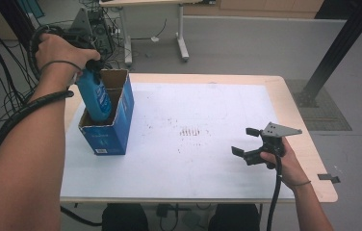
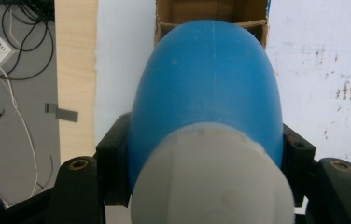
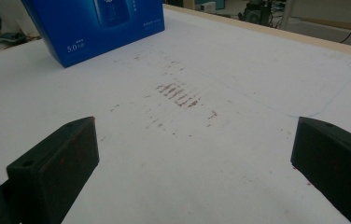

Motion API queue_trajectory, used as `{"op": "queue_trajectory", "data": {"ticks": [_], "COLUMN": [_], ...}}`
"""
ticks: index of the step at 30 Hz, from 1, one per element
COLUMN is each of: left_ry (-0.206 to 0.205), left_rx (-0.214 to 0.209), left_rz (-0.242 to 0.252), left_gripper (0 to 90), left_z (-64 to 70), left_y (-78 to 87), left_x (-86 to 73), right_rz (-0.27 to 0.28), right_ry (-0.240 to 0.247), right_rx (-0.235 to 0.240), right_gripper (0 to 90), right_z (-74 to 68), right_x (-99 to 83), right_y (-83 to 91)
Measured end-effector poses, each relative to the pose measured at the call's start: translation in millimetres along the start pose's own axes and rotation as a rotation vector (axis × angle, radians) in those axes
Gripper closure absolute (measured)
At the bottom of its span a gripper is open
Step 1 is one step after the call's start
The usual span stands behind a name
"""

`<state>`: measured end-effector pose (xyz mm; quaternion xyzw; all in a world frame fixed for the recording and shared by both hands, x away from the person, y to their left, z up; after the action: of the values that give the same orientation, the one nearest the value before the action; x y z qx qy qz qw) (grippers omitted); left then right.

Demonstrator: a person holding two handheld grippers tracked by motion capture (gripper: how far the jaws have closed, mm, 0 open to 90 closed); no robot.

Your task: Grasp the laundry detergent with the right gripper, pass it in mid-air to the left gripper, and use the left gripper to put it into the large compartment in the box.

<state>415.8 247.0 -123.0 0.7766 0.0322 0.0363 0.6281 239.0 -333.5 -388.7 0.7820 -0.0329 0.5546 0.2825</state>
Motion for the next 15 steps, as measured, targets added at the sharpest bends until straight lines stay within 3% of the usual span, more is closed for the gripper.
{"op": "queue_trajectory", "data": {"ticks": [15], "left_ry": [-0.013], "left_rx": [-0.002], "left_rz": [-0.028], "left_gripper": [37.5], "left_z": [7.0], "left_y": [-26.3], "left_x": [3.1], "right_rz": [-0.007], "right_ry": [-0.014], "right_rx": [0.005], "right_gripper": [1.1], "right_z": [4.2], "right_x": [-4.5], "right_y": [-4.6]}}
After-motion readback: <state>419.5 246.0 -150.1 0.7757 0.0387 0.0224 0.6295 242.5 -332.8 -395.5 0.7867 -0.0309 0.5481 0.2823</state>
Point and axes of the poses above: each handheld gripper's, and its own axes: y roughly backward along the jaws, x roughly out of its top, z roughly to its right, the point moved 5 cm from there along -y, roughly forward along the jaws, and after that the axes turned 10 degrees about x, right-handed, at the moved point
